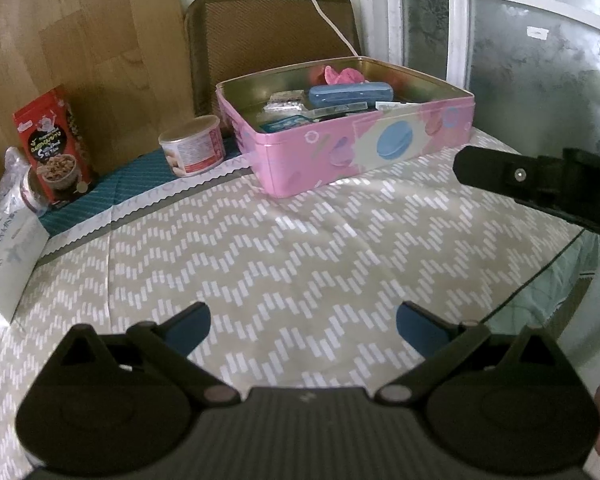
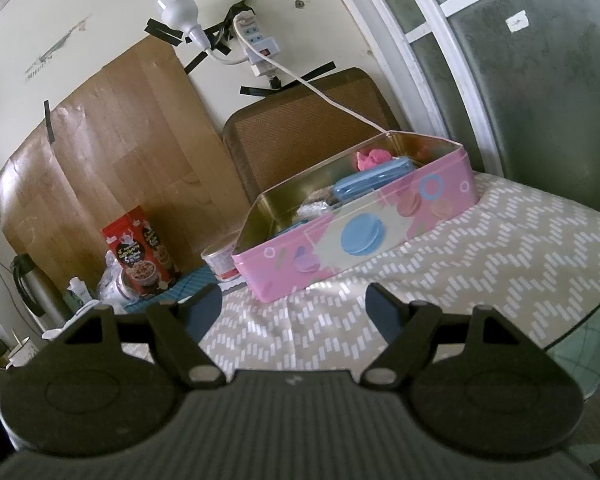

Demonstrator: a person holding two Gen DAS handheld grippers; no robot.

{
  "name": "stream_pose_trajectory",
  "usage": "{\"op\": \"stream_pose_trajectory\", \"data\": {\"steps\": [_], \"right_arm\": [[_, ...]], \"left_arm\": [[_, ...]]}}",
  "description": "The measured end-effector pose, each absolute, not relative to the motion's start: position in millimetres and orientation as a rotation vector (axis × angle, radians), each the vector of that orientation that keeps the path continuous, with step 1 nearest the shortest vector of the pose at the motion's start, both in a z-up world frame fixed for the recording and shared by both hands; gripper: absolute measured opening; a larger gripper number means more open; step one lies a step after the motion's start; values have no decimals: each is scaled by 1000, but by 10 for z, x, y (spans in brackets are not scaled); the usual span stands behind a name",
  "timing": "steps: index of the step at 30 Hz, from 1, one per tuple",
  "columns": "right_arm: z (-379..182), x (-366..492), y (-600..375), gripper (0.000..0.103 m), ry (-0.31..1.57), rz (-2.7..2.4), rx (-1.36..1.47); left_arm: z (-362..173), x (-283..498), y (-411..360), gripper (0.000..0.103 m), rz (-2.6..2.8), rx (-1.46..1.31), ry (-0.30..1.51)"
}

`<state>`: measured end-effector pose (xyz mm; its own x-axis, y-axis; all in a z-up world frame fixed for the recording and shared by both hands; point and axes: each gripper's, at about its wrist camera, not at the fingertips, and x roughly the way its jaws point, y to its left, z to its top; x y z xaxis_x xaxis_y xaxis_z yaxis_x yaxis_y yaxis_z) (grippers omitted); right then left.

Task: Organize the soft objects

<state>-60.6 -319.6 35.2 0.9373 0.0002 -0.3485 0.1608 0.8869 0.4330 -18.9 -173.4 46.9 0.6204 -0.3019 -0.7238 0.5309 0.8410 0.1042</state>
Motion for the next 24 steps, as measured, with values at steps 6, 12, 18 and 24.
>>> {"op": "stream_pose_trajectory", "data": {"steps": [6,12,18,24], "right_arm": [[354,-606,-3196,81,349,-86,477],[358,-613,-3197,81,345,-89,476],[368,-619,-3195,81,342,-89,475],[382,-629,-3194,81,335,-90,471]], "left_arm": [[468,-204,-1752,103,-492,329,765],[476,-215,-1758,103,-500,332,767],[493,-220,-1756,103,-501,331,761],[511,-236,-1756,103,-503,331,757]]}}
